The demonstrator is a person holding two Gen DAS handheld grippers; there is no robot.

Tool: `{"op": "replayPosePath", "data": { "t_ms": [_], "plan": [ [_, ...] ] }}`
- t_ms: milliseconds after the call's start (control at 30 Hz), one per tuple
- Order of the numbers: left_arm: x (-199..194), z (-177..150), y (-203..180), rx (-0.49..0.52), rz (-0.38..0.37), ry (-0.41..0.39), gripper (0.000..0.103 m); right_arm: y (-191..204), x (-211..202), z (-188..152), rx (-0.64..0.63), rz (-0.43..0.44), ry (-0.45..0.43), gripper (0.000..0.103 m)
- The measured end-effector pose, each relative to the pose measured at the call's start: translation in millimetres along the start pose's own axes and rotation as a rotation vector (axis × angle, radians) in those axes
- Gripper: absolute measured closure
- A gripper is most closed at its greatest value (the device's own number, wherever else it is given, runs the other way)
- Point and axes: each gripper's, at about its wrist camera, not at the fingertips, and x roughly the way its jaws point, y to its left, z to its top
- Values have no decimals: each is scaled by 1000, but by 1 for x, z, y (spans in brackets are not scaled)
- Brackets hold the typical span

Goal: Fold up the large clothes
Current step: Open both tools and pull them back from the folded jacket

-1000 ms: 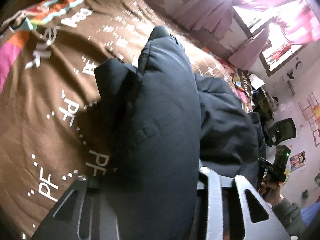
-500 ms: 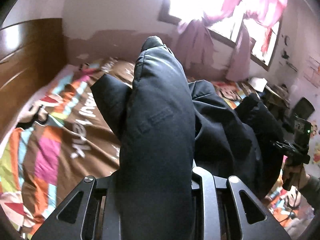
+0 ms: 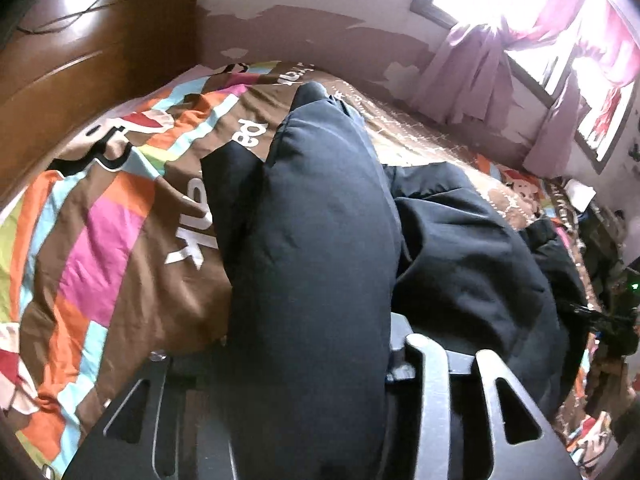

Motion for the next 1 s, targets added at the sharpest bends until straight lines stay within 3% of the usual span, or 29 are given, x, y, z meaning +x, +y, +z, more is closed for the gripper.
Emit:
{"op": "replayPosePath", "data": {
  "t_ms": [67,233,300,367,433,500,800,1000],
  "plan": [
    [0,1,-2,13,48,0,52,-10,-4,-4,27,11,14,72],
    [-4,1,7,-48,113,-18,42,4,-21,-9,7,-50,-4,32],
    [-8,0,7,-38,128,-20,37,13,-23,-9,-15,-80,-6,25],
    [-17,-2,4,-1,129,-34,16,23,-24,-10,-38,-122,-10,24],
    [-33,-6,-1,38,151,-99,6,29,-27,-10,-47,-159,-28,20],
    [-47,-8,-5,64,147,-136,5,38,-36,-10,-47,-181,-58,15],
    [-102,-7,-36,102,95,-171,4,99,-89,-11,-116,-215,-145,3],
    [-152,-15,-70,156,67,-214,4,148,-122,-24,-163,-201,-204,1]
  ]
}}
